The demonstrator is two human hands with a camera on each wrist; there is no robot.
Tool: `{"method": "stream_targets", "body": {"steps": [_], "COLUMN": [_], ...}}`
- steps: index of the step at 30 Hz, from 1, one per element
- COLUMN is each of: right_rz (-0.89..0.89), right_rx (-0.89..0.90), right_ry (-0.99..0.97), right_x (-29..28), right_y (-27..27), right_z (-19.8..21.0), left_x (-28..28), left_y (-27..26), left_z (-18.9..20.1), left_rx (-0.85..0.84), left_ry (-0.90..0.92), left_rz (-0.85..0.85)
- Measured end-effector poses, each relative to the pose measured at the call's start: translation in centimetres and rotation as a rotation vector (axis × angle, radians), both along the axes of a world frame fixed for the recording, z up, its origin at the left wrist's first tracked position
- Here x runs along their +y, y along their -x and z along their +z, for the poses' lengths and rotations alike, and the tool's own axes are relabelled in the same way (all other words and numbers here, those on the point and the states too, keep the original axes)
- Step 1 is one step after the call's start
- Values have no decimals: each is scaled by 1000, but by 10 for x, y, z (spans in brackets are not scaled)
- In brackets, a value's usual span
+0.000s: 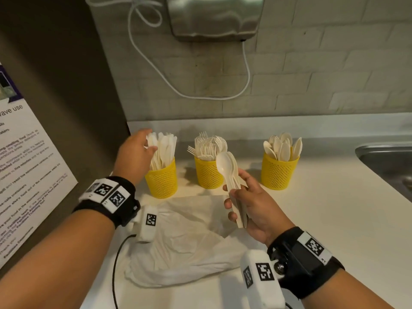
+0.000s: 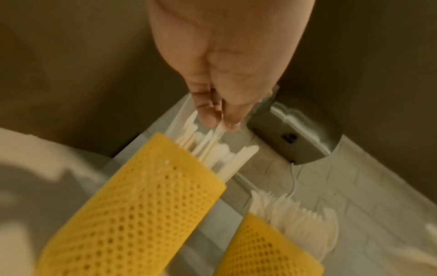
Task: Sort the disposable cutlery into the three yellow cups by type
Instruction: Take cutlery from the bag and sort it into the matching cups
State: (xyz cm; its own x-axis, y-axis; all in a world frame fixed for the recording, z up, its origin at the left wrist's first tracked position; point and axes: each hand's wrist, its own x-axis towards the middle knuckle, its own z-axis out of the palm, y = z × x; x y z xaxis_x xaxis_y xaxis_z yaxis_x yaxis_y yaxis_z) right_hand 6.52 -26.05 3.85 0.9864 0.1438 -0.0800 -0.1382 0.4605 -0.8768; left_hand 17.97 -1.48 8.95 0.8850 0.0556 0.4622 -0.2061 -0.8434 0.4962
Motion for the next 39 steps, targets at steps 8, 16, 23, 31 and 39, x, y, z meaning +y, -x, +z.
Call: {"method": "stream_targets", "body": {"steps": [8,16,23,31,39], "right_rz": [50,57,81,145,93], "right_rx": [-113,-203,-268,-252,32], "right_ry": [306,899,1190,1157,613], "right_x": [9,27,33,39,31], "right_y": [3,1,-4,-7,-7], "right_z": [2,2,0,0,-6], "left_x": [-27,-57,-52,-47,10], "left_y": [30,42,49,45,23], "left_z": [15,19,20,24,74], "left_rx": [0,655,509,319,-146], "left_ry": [116,247,209,234,703], "left_rz": [-125,-557,-543,-407,-211]}}
